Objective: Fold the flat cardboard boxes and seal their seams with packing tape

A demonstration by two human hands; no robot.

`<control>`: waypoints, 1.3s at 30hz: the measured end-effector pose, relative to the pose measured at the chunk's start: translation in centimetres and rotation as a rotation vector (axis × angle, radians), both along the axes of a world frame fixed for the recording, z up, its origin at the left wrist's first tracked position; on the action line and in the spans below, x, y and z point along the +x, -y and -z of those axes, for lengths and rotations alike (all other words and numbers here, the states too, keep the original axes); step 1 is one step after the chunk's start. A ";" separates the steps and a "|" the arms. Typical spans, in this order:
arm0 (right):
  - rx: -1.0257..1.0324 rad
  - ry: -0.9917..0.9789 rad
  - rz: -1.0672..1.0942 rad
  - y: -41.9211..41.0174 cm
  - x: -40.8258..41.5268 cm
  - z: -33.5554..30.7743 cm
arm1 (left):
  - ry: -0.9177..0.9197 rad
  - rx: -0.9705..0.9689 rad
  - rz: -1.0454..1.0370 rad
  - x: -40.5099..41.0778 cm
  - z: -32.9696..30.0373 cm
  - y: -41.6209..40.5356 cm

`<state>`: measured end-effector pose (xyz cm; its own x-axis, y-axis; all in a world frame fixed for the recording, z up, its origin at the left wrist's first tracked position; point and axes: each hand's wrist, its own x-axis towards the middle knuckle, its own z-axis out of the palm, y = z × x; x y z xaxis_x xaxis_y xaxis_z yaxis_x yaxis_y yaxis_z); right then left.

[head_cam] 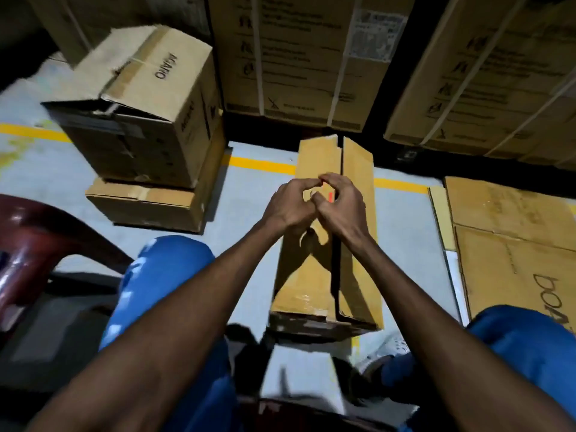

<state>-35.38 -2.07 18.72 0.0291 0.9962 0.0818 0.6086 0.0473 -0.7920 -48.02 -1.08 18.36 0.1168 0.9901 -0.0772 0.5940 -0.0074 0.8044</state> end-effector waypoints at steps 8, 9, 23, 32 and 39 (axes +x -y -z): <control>0.180 -0.095 -0.320 3.0 -17.9 -7.4 | 0.073 0.268 -0.381 -16.7 -6.7 7.9; 0.177 -0.076 -0.387 4.0 -20.8 -7.5 | 0.059 0.271 -0.437 -19.5 -6.7 9.5; 0.213 0.348 -1.020 15.2 -41.3 -1.5 | -0.221 0.352 -1.028 -41.5 -1.1 28.8; 0.236 0.614 -0.931 15.9 -42.9 -1.5 | -0.606 -0.053 -0.738 -46.1 -0.3 27.5; 0.086 0.608 -0.811 15.3 -41.2 -2.8 | -0.765 -0.041 -0.610 -46.6 -1.0 26.0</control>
